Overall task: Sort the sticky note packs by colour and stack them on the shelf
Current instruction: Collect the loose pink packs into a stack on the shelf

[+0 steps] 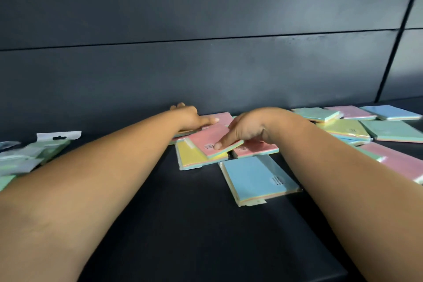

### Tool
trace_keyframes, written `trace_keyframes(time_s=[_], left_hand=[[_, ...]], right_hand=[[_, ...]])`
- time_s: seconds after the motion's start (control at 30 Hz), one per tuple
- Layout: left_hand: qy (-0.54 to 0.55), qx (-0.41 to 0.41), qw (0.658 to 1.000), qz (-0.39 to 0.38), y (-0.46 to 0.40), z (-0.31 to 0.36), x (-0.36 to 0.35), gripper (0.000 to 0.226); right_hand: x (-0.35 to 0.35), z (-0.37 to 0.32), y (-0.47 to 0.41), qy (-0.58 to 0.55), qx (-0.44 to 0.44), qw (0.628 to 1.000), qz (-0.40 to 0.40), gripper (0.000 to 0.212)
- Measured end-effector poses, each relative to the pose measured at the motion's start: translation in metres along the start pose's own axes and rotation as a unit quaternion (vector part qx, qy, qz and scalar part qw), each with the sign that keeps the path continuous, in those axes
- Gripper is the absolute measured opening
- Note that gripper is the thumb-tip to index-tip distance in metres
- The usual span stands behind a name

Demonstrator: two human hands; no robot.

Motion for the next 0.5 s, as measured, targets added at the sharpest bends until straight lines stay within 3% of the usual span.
trace_keyframes(time_s=[0.07,0.17,0.27,0.43,0.5], left_hand=[[-0.010,0.009,1.000,-0.010,0.002,0.004,0.000,0.087],[-0.007,0.007,1.000,-0.022,0.004,0.011,0.007,0.076],[0.024,0.012,0.999,-0.032,0.002,0.017,0.007,0.062],[0.152,0.066,0.984,-0.066,-0.004,0.017,-0.006,0.060],[0.195,0.081,0.974,-0.081,-0.001,0.019,-0.006,0.048]], right_hand=[[0.000,0.002,-0.001,-0.026,-0.006,1.000,-0.008,0.057],[0.005,0.007,-0.001,-0.046,-0.022,0.999,-0.010,0.049],[0.015,0.016,0.003,-0.060,-0.026,0.998,-0.008,0.021],[0.034,0.034,0.007,-0.184,-0.056,0.981,-0.025,0.017],[0.041,0.039,0.008,-0.253,-0.073,0.965,-0.013,0.019]])
Point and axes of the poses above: each hand's wrist, its own y-axis away from the middle knuckle, its own x-axis out of the back of the hand, z = x × y, the point moved 8 cm from there along -y, towards the middle knuckle, and after that the axes turned 13 degrees about z, right-handed, at the moved point
